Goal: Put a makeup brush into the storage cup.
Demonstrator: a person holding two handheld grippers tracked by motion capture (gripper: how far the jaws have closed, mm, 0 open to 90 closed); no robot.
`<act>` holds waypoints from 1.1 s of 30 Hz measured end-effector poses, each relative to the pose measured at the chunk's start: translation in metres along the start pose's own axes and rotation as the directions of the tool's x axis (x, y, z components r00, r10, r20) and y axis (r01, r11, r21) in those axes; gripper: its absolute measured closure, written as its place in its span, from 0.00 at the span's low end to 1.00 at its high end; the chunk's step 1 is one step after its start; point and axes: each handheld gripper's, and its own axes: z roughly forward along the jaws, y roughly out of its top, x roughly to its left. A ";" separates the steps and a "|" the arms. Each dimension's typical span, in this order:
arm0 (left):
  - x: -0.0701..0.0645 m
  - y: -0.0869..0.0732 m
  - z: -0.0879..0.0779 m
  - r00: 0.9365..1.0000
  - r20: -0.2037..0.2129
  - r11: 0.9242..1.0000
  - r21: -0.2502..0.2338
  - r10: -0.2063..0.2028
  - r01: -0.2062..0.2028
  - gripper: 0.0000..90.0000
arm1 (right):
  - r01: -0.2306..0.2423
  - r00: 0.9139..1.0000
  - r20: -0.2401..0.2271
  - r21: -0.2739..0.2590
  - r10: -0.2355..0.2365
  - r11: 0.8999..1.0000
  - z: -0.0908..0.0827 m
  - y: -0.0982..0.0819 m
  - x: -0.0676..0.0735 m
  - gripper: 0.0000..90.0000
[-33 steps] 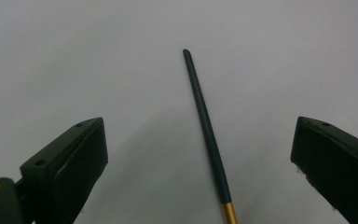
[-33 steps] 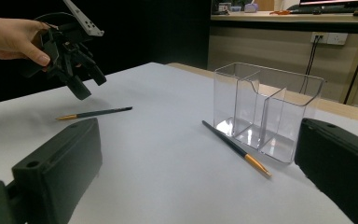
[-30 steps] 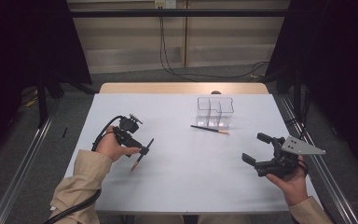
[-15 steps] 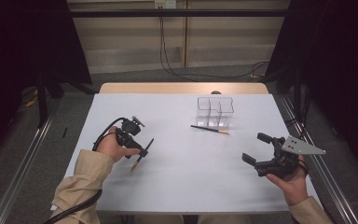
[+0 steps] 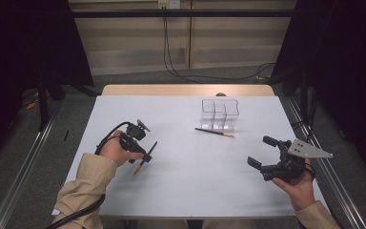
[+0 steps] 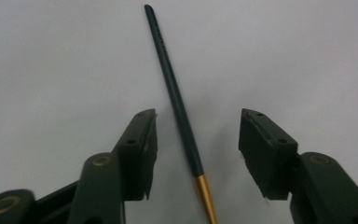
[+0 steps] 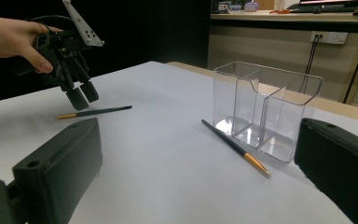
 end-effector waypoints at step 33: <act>-0.009 -0.002 0.014 0.997 -0.057 0.986 0.161 0.059 -0.049 0.92 | 0.009 1.000 0.001 0.011 -0.009 1.000 0.000 0.000 0.001 0.01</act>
